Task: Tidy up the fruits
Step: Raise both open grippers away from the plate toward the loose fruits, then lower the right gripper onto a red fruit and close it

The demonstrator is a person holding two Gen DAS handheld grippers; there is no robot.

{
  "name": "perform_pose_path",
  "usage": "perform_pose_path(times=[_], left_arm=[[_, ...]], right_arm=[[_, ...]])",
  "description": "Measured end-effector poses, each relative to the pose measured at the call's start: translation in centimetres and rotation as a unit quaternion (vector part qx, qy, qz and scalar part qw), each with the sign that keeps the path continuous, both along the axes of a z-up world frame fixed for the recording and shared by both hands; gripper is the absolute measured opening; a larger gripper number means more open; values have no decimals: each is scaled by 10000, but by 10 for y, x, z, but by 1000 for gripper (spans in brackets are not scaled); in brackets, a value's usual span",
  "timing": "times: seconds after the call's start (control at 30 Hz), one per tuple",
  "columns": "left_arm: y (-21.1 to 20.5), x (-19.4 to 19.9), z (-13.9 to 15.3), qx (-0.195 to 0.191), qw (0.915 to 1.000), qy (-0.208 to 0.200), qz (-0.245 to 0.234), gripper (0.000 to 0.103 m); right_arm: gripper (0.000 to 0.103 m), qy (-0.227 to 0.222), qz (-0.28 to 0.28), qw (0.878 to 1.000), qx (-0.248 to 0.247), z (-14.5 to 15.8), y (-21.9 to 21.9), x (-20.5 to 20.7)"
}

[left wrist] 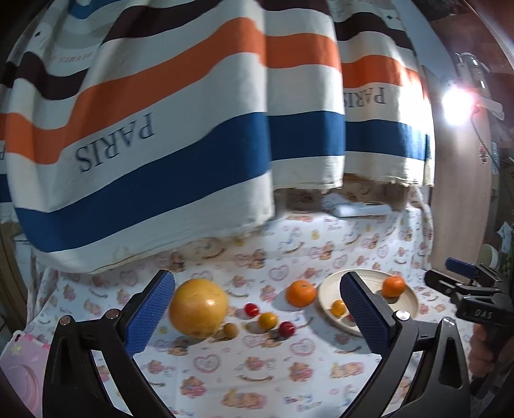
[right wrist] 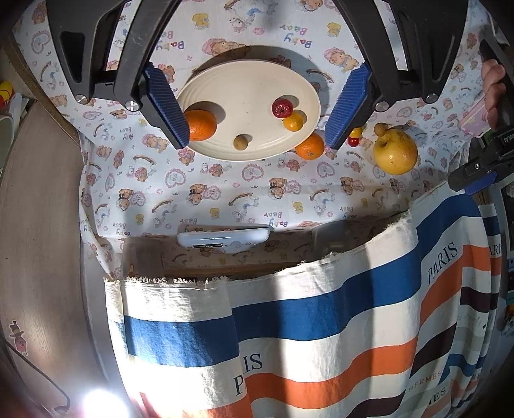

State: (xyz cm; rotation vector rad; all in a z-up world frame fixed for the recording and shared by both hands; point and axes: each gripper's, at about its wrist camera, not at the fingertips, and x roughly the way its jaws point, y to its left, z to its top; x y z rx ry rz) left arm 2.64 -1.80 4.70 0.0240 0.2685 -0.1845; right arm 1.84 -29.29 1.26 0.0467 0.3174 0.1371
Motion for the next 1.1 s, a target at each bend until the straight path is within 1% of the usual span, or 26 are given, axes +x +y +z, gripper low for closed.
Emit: perform_pose_path(times=[0.1,0.2,0.37,0.4,0.5,0.67,0.8,0.93,1.1], left_arm=[[13,2,-2,-40,9999,2,101,102],[24,5,-2,-129,9997,25,183,102],[34,7,-2,-178,9994,104,274,102],[35,7,-2,-168,9994,109,280,102],[38,8,-1,-197,9992,114,326,102],[45,10,-2,-295,9986,139,422,102],[54,16,-5,-361,9977,209,535,102],[63,25,-11,-406,9966,341,636,102],[73,36,-18,-491,9944,581,737,102]], right_arm=[[88,-45,-31,9999,-140,-1,5,0],[93,-73,-68,9996,-246,-1,11,1],[97,-63,-8,9992,-406,1,24,3],[102,-71,16,9991,-427,2,27,3],[102,-103,73,9990,-426,7,38,4],[102,-5,254,9991,-347,15,60,14],[102,-3,357,9986,-397,19,82,23],[102,58,499,9977,-455,17,104,34],[102,216,609,9972,-383,7,126,55]])
